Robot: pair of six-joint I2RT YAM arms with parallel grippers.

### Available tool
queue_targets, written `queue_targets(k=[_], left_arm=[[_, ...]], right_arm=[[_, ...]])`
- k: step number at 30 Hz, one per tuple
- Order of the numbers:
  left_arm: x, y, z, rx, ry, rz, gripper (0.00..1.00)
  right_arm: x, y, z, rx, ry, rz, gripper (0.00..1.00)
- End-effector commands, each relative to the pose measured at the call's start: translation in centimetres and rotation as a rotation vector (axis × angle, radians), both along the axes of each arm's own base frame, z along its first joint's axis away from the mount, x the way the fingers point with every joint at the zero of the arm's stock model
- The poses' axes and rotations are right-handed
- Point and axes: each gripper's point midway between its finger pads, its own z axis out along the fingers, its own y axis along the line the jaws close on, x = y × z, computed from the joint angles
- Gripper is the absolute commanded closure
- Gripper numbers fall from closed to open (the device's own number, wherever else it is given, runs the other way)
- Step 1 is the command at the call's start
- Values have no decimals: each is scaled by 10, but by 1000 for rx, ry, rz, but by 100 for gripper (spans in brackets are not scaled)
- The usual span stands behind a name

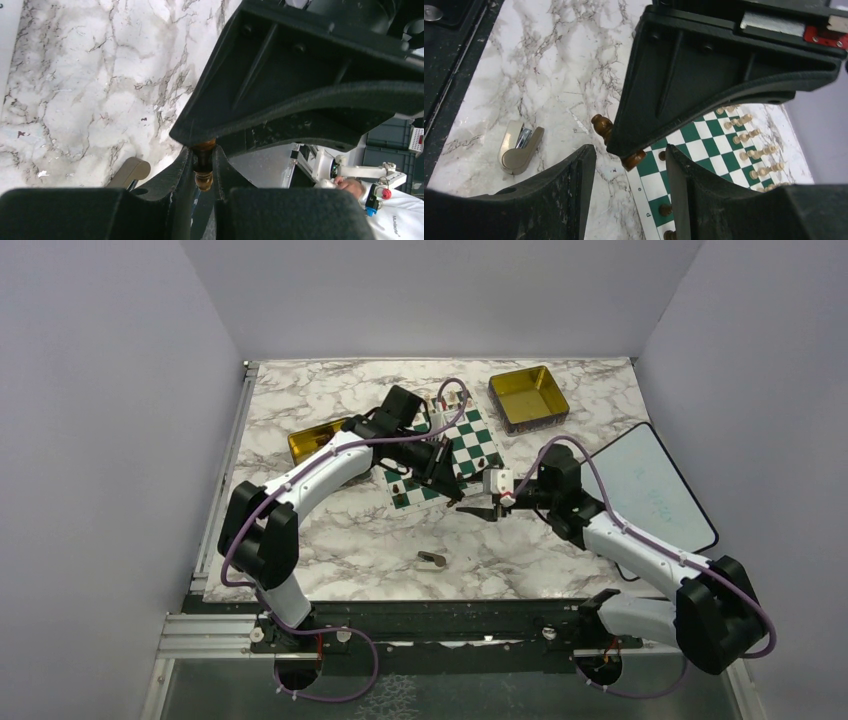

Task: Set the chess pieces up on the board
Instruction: Place the chess piece on the chessboard.

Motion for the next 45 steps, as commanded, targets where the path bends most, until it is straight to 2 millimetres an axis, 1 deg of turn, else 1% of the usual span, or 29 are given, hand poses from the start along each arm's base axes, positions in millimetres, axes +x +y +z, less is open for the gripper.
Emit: queue_targets(k=[1,3,5,8,9,13,14,17,19,22,23,24,27,30,32,35,38,40,45], left_arm=[[-9,-4,14,-49,-9,-33,89],[-10,-3,14,-49,-8,-33,89],[-9,-3,12,-42,-7,-28,89],[-9,-3,11,-37,-1,-23,88],[-8,-3,10,-33,-3,-19,88],[-5,-4,14,-36,-4,-13,87],[-5,-5,15,-38,-5,-11,85],[-2,-6,24,-43,-26,4,76],[2,-6,28,-35,-43,28,70],[14,-3,34,-5,-89,100,56],[18,-2,37,2,-103,131,52],[24,-1,41,9,-121,168,50],[37,4,54,10,-165,268,50],[44,8,64,-2,-180,353,51],[44,9,70,-22,-182,384,53],[42,8,74,-58,-164,412,55],[38,6,70,-69,-129,399,56],[36,5,66,-68,-112,393,56],[36,3,65,-76,-103,390,56]], right_arm=[[-7,8,8,0,-78,57,42],[-10,9,8,-1,-93,62,43],[-11,8,7,-4,-100,59,48],[-13,6,4,-13,-114,56,61],[-14,6,5,-14,-120,60,68],[-16,4,2,-25,-111,63,83],[-17,4,0,-32,-101,62,86],[-15,3,-6,-38,-58,36,92],[-12,4,-2,-10,-20,4,93],[-8,4,13,73,31,-64,95],[-5,3,16,99,54,-93,95],[-3,2,20,131,80,-123,96],[3,-1,32,225,173,-203,97],[13,-6,38,315,280,-308,97],[17,-10,42,370,347,-357,96],[17,-12,51,442,395,-378,96],[19,-14,59,487,422,-394,96],[22,-13,60,493,444,-408,96],[24,-12,60,495,476,-414,96]])
